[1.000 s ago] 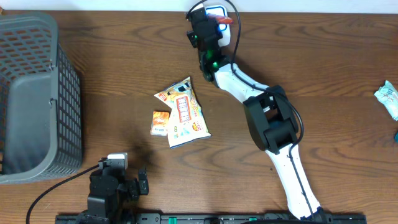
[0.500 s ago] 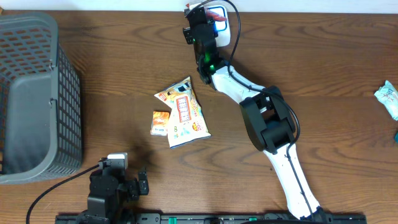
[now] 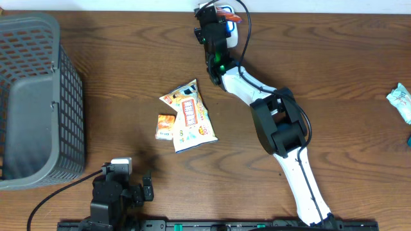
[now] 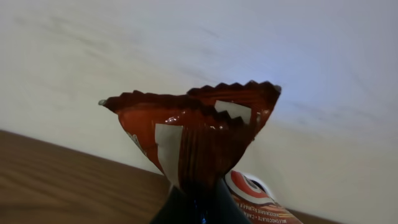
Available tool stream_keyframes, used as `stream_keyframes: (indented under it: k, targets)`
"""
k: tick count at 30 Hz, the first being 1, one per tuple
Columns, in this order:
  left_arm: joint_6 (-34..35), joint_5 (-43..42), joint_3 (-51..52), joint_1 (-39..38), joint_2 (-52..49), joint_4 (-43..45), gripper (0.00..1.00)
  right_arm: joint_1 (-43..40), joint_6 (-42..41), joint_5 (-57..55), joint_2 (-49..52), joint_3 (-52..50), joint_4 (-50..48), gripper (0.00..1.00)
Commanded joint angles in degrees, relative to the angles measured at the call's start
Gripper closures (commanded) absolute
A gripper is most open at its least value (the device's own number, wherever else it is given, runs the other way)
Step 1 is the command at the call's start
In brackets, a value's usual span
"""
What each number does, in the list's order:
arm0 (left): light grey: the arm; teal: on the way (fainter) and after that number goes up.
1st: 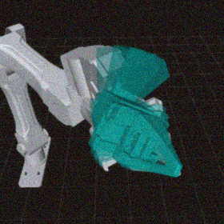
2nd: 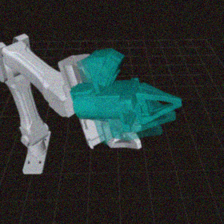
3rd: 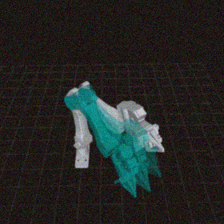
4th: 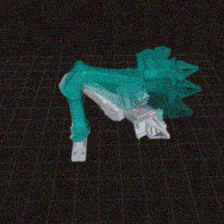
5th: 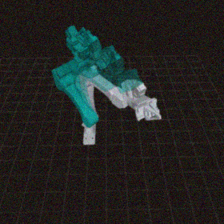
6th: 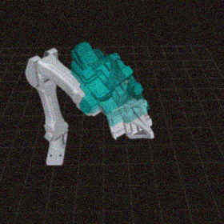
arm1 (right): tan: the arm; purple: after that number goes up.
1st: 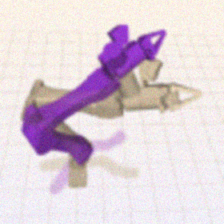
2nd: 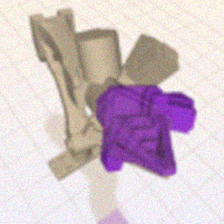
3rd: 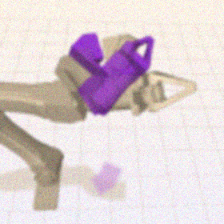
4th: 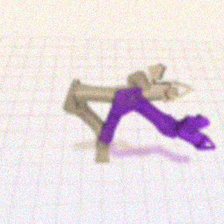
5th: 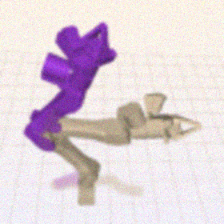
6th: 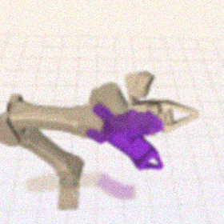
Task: Scan the item barcode
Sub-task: 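Carry the red snack bar to the right edge and release it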
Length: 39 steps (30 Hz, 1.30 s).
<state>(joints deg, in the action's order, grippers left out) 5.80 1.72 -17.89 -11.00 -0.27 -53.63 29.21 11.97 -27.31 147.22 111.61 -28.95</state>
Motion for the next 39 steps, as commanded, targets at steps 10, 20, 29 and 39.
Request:
stream_keyframes:
  k: [10, 20, 29, 39]
  targets:
    - [0.1, 0.5, -0.1, -0.2, 0.0, -0.3, 0.0, -6.6, 8.9, -32.6, -11.2, 1.0, 24.9, 0.99]
    - [0.1, 0.5, -0.1, -0.2, 0.1, -0.3, 0.0, -26.4, -0.7, -34.5, -11.1, 0.9, 50.6, 0.99]
    - [0.1, 0.5, -0.1, -0.2, 0.0, -0.3, 0.0, -44.9, -7.8, -14.1, -11.1, -1.7, 59.7, 0.99]
    - [0.1, 0.5, -0.1, -0.2, 0.0, -0.3, 0.0, -52.8, -16.4, -1.2, -12.5, -2.4, 64.2, 0.01]
